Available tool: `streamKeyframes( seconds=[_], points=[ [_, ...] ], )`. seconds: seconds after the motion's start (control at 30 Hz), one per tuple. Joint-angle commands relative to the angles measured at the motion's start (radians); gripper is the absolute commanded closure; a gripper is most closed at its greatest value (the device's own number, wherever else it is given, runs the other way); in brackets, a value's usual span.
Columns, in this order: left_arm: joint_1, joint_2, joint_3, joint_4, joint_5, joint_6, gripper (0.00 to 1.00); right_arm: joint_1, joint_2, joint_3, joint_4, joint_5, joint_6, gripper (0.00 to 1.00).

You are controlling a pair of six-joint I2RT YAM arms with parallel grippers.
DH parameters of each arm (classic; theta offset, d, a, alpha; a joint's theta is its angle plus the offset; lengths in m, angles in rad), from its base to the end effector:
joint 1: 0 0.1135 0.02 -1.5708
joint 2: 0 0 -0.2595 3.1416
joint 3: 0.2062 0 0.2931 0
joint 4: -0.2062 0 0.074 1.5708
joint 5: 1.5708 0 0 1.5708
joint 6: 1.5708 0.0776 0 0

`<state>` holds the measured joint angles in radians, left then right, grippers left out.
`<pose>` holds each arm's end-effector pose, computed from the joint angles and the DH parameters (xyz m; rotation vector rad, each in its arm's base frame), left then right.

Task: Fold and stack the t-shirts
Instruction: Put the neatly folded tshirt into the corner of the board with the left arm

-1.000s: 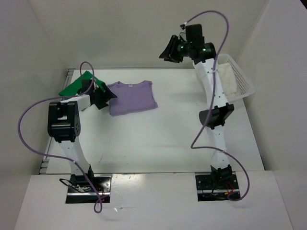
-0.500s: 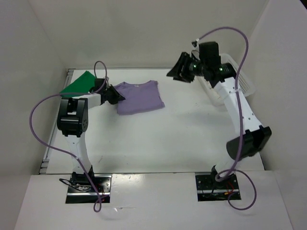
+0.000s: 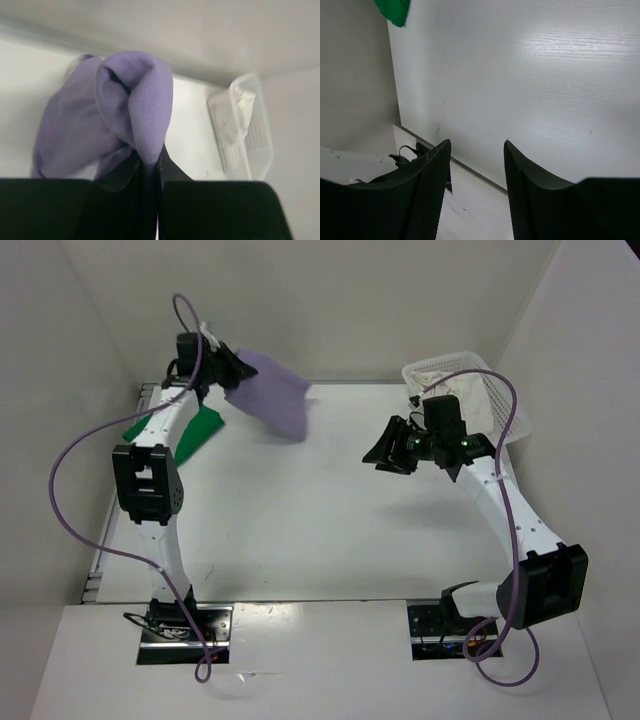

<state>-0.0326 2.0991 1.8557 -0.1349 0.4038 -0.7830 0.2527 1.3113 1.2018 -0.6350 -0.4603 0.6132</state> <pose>0.5775 -0.0493 0.2730 -0.4778 1.9766 -0.9206 0.3309 0.1211 0.2954 0.1883 2.4118 0.9544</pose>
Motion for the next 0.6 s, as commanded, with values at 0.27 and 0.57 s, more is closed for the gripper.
streamKeyframes(
  seconds=[0.27,0.57],
  points=[
    [0.378,-0.161,-0.227,0.122,0.044,0.019,0.73,0.003,-0.05,-0.015,0.069,-0.092,-0.035,0.48],
    [0.523,-0.445,-0.694,0.196,-0.15,-0.124,0.0,0.003,-0.07,-0.048,0.078,-0.14,-0.053,0.45]
  ],
)
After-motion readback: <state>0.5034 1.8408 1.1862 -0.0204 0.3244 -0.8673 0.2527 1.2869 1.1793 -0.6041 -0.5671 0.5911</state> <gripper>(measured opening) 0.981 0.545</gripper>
